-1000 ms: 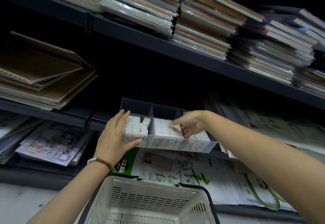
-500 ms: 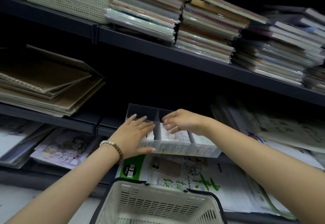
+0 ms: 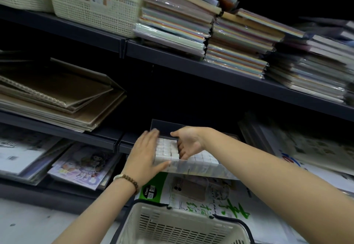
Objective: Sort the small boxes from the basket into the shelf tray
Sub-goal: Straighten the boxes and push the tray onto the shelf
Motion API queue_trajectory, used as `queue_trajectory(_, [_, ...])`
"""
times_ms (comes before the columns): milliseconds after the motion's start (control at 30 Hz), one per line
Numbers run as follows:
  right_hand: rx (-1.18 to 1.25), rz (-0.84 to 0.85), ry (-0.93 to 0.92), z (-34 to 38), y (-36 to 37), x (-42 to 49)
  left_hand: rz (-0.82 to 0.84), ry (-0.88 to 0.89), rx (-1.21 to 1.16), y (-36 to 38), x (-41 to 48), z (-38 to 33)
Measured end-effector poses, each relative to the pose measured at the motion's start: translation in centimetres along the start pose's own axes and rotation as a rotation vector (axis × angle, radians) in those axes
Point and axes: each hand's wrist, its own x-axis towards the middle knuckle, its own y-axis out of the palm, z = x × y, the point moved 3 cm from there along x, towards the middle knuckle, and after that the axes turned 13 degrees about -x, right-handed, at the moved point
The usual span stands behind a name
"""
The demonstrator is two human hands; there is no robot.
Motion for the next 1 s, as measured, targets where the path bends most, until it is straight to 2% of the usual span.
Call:
queue_trajectory(67, [-0.030,0.008,0.012,0.1,0.0,0.2,-0.074,-0.200,-0.333,-0.2,-0.7,0.8])
queue_trajectory(133, [-0.066,-0.004,0.025,0.1,0.1,0.3,-0.069,-0.262,-0.433,0.4,-1.1,1.2])
queue_trajectory(267, [-0.082,-0.032,0.023,0.0,0.2,0.6,-0.102,-0.182,-0.328,0.6,-1.1,1.3])
queue_trajectory(433, [-0.136,-0.035,0.032,-0.1,0.0,0.5,-0.134,-0.212,-0.239,0.8,-1.3,1.7])
queue_trajectory(667, [-0.355,-0.176,0.068,0.6,0.0,0.4,-0.152,-0.214,-0.212,0.9,-1.3,1.8])
queue_trajectory(867, [-0.333,-0.167,0.048,0.3,-0.2,-0.2,-0.159,-0.244,-0.238,0.8,-1.5,2.1])
queue_trajectory(1000, [-0.400,-0.228,0.052,0.4,0.0,0.4,-0.163,-0.233,-0.231,0.9,-1.5,2.1])
